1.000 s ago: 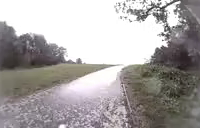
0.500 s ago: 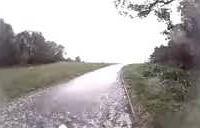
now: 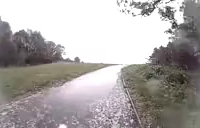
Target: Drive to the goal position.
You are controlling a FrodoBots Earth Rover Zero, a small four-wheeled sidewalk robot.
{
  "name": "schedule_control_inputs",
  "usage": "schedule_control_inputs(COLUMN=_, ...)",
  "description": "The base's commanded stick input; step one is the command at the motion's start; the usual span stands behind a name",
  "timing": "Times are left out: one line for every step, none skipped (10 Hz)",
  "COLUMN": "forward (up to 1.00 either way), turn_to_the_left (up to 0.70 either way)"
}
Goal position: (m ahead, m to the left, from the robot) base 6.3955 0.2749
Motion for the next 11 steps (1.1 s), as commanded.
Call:
schedule_control_inputs(forward=0.85, turn_to_the_left=0.00)
schedule_control_inputs(forward=0.85, turn_to_the_left=0.00)
schedule_control_inputs(forward=0.85, turn_to_the_left=0.00)
schedule_control_inputs(forward=0.85, turn_to_the_left=0.00)
schedule_control_inputs(forward=0.85, turn_to_the_left=0.00)
schedule_control_inputs(forward=0.85, turn_to_the_left=0.00)
schedule_control_inputs(forward=0.85, turn_to_the_left=0.00)
schedule_control_inputs(forward=0.85, turn_to_the_left=0.00)
schedule_control_inputs(forward=0.85, turn_to_the_left=0.00)
schedule_control_inputs(forward=0.85, turn_to_the_left=0.00)
schedule_control_inputs(forward=0.85, turn_to_the_left=0.00)
